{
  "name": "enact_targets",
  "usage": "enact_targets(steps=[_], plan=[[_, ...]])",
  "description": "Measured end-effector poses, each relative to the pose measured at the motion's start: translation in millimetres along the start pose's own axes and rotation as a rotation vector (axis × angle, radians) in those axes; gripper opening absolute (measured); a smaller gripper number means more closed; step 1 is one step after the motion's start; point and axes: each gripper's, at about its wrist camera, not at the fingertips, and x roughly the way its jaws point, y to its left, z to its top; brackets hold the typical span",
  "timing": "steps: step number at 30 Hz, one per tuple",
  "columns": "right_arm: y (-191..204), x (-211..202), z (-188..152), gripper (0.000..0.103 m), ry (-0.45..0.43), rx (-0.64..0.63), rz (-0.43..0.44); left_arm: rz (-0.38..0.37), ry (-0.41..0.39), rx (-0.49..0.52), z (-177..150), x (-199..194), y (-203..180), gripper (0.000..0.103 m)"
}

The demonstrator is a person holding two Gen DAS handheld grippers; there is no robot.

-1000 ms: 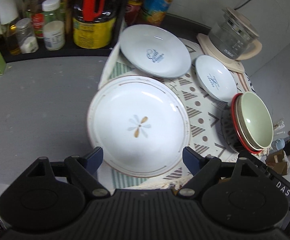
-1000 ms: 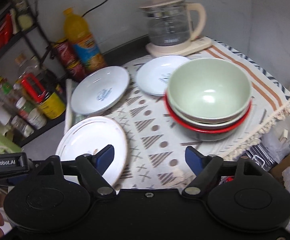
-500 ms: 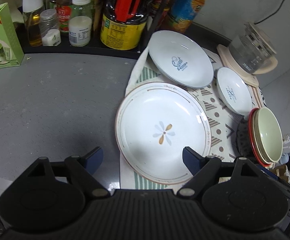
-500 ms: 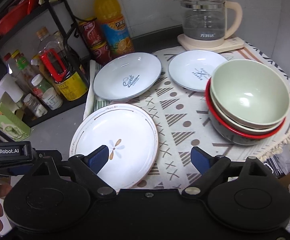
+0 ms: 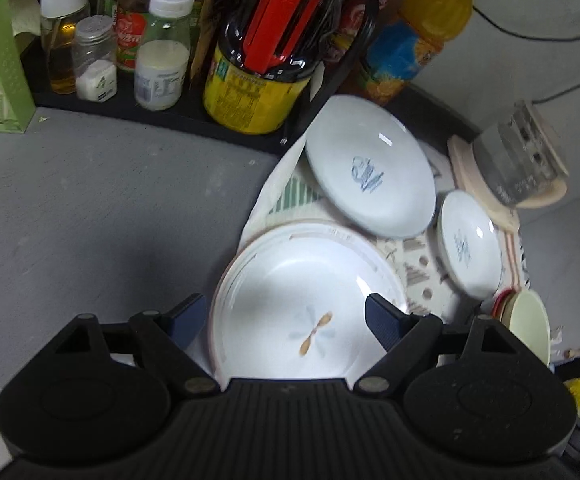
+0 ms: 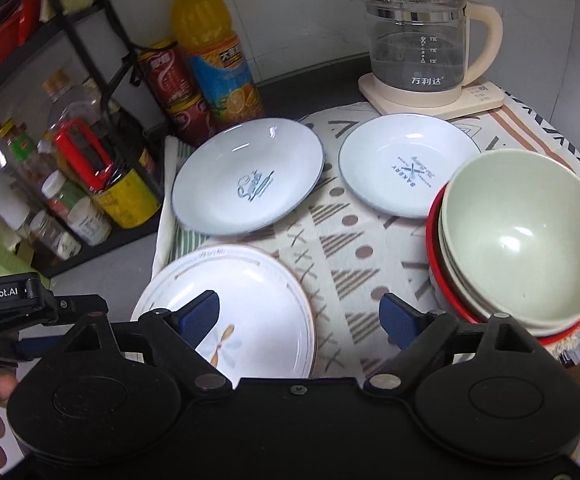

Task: Organize plates and bowls
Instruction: 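Withdraw both grippers from the bowl stack toward the white plates, then close both grippers on the rim of the white 'Sweet' plate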

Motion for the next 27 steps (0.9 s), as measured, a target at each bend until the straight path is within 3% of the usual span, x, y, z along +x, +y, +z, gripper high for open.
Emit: enact_targets(steps=[4,17,23,27], plan=[[-5,16,14,0.078,0.009,0.031,-0.004,-0.003,-0.015,-0.002,14,14,-8,0.084],[-9,67,48,0.073,0.042,0.073,0.028,-0.007,-0.006,-0.033,51,72,-20,0.075],[-8,95,57,0.067,0.073,0.079,0.038,-0.010,0.012,-0.060,63,103,-24,0.061],[-11,113,63,0.057,0.094,0.101,0.035,-0.009,0.016,-0.100,68,118,-24,0.053]])
